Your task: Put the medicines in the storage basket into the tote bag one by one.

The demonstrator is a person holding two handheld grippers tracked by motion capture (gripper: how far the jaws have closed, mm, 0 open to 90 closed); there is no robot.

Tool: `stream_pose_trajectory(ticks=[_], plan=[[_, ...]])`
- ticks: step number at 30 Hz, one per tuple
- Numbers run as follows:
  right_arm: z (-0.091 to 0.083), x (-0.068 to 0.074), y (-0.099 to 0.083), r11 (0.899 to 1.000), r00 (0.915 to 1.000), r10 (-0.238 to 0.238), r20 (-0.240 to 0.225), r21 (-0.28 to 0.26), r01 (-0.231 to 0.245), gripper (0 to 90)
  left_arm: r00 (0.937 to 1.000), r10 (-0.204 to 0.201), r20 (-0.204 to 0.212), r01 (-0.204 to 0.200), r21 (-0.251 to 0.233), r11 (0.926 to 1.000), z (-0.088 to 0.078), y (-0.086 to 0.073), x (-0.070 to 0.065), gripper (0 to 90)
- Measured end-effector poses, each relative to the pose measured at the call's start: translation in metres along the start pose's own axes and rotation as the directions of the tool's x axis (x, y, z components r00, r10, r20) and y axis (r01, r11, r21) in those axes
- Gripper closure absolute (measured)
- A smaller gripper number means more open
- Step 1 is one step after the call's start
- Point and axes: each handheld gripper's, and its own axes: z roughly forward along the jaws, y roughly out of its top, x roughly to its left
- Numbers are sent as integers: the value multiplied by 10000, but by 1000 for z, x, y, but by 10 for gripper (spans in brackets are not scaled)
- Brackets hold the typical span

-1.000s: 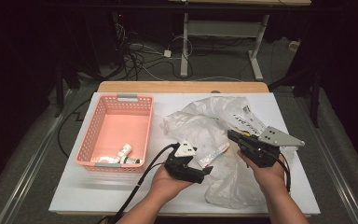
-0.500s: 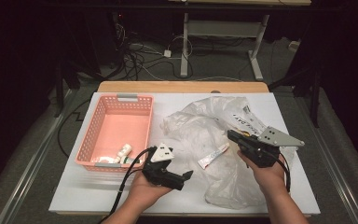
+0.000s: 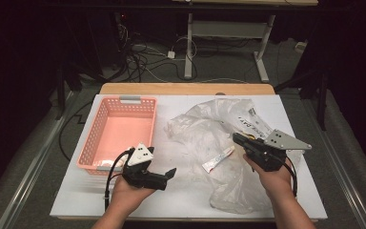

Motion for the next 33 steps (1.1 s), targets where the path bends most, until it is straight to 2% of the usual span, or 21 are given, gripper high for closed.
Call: stream_pose_trajectory(ticks=[5, 9, 14, 22, 26, 33], plan=[[0, 0, 0, 10000, 10000, 52, -11, 0, -52, 900, 9984, -386, -417, 383, -77, 9992, -10, -4, 16, 0], [-1, -1, 0, 10000, 10000, 55, 10, -58, -55, 900, 9945, -501, -918, 497, -71, 9987, -21, -6, 30, 0], [-2, -1, 0, 10000, 10000, 66, 35, -51, -66, 900, 9855, -988, -1378, 966, -221, 9951, -32, -13, 48, 0], [-1, -2, -1, 10000, 10000, 90, 40, -17, -90, 900, 9653, -1428, -2187, 1443, -96, 9895, -45, -24, 73, 0], [-1, -3, -2, 10000, 10000, 84, 54, 7, -84, 900, 9581, -1586, -2387, 1607, -107, 9869, -51, -27, 80, 0], [-2, -3, -2, 10000, 9999, 68, 89, 17, -68, 900, 9501, -1748, -2583, 1800, -35, 9837, -54, -32, 88, 0]])
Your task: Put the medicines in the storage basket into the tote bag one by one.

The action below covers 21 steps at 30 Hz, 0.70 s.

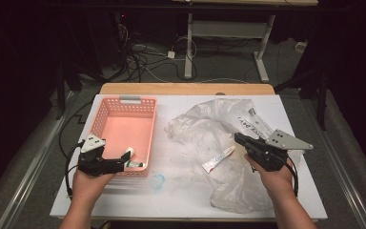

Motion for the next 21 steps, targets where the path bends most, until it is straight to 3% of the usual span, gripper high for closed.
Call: stream_pose_trajectory(ticks=[10, 16, 21], plan=[[0, 2, 0, 10000, 10000, -10, -17, 18, 11, 900, 10000, -12, 76, 11, 163, 9999, 0, 2, 0, 0], [3, 2, -1, 10000, 10000, -25, -17, 96, 25, 900, 9993, 198, 326, -227, 913, 9956, 12, 12, -10, 2], [4, 3, -1, 9999, 9999, -87, -49, 134, 88, 900, 9972, 441, 601, -539, 1720, 9836, 19, 23, -12, 43]])
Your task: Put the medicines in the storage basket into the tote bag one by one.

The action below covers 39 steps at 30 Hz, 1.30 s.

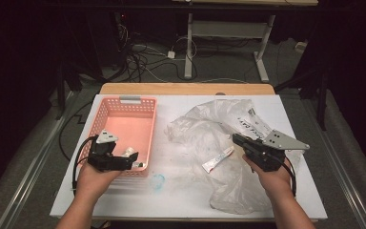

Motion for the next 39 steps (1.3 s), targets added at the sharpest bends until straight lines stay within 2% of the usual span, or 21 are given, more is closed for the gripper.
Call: stream_pose_trajectory(ticks=[4, 6, 9, 12, 13, 14, 16, 18, 20, 22, 25, 26, 28, 30, 31, 32, 35, 37, 39], plan=[[-1, -1, 0, 10000, 10000, 3, -13, -35, -3, 900, 9987, -77, 505, 35, 822, 9966, 3, 7, 5, 208], [-2, 0, 0, 10000, 10000, 43, -14, -41, -43, 900, 9972, -21, 754, -70, 1201, 9927, 3, 8, 5, 372], [-2, 0, 1, 10000, 10000, 23, -33, -44, -23, 900, 9947, 138, 1016, -326, 1861, 9820, 4, 7, 2, 587], [-1, 0, 0, 10000, 10000, -2, -69, -44, 2, 900, 9946, 337, 978, -538, 2110, 9760, 3, 6, 0, 739], [-1, 1, 0, 10000, 10000, 47, -55, -6, -47, 900, 9922, 555, 1118, -800, 2281, 9703, 3, 7, 0, 828], [0, 1, 0, 10000, 10000, 40, -83, 1, -40, 900, 9899, 607, 1282, -917, 2522, 9633, 4, 8, -1, 852], [1, 2, 0, 10000, 10000, -3, -82, 17, 3, 900, 9892, 616, 1333, -999, 3039, 9474, 7, 9, -1, 880], [1, 2, 0, 10000, 9999, -29, -109, 28, 29, 900, 9876, 450, 1507, -952, 3446, 9339, 10, 11, 1, 880], [1, 2, 0, 10000, 9999, 6, -110, 35, -5, 900, 9859, 216, 1658, -832, 3739, 9237, 12, 13, 3, 880], [2, 2, 0, 10000, 9999, 32, -110, 40, -31, 900, 9834, 177, 1805, -919, 4113, 9068, 15, 15, 3, 880], [2, 2, -1, 10000, 9999, 29, -126, 56, -28, 900, 9791, -13, 2032, -928, 4528, 8868, 20, 18, 5, 880], [2, 2, -1, 10000, 9999, 27, -123, 67, -26, 900, 9785, -92, 2059, -889, 4619, 8825, 21, 19, 6, 880], [3, 2, -1, 10000, 9999, 31, -145, 61, -30, 900, 9767, -165, 2140, -925, 4891, 8673, 26, 19, 7, 880], [2, 2, -1, 10000, 9999, 52, -145, 56, -51, 900, 9778, -175, 2090, -913, 4995, 8615, 29, 21, 7, 880], [2, 2, -1, 10000, 9999, 47, -128, 56, -46, 900, 9803, -40, 1975, -967, 4975, 8621, 29, 23, 7, 880], [2, 2, -1, 10000, 9999, 50, -127, 56, -50, 900, 9817, 13, 1907, -986, 5016, 8595, 31, 25, 6, 880], [2, 2, -1, 10000, 9999, 46, -135, 58, -45, 900, 9849, 58, 1732, -916, 4920, 8658, 34, 30, 8, 879], [2, 3, -1, 10000, 9999, 48, -150, 57, -47, 900, 9856, 81, 1691, -892, 4782, 8737, 36, 33, 9, 879], [2, 2, -1, 10000, 9999, 51, -130, 65, -50, 900, 9877, 195, 1549, -885, 4520, 8876, 37, 37, 9, 879]])
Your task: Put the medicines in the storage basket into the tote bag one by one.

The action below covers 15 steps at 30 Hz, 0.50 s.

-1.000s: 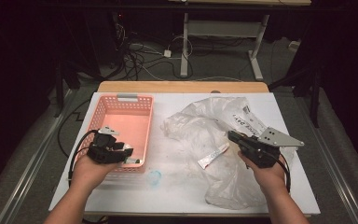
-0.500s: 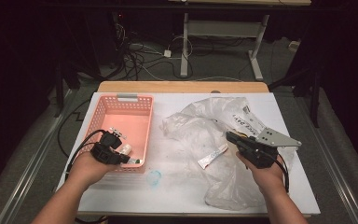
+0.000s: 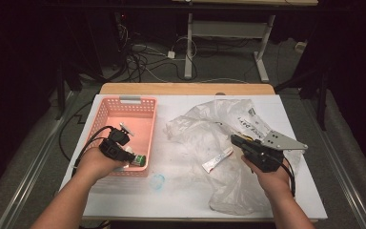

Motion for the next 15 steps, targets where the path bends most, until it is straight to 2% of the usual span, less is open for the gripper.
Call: stream_pose_trajectory(ticks=[3, 5, 7, 9, 12, 15], plan=[[0, -1, 0, 10000, 10000, 9, 30, 3, -9, 900, 9995, 5, -327, -29, -719, 9974, -5, 5, -1, 876], [0, -1, -1, 10000, 10000, 18, 16, 9, -18, 900, 9978, -56, -659, -15, -1070, 9943, -8, 7, -2, 833], [0, -1, -1, 10000, 10000, 23, 18, 8, -23, 900, 9971, -149, -742, 61, -1178, 9930, -10, 8, -2, 800], [0, -1, 0, 10000, 10000, 12, 20, -13, -12, 900, 9968, -254, -758, 171, -1083, 9940, -10, 9, -2, 697], [-1, 0, 0, 10000, 10000, 10, 29, 9, -10, 900, 9960, -627, -635, 582, -714, 9957, -7, 10, 1, 502], [-1, 0, 0, 10000, 10000, 16, 6, 6, -16, 900, 9935, -969, -599, 934, -596, 9938, -4, 12, 3, 397]])
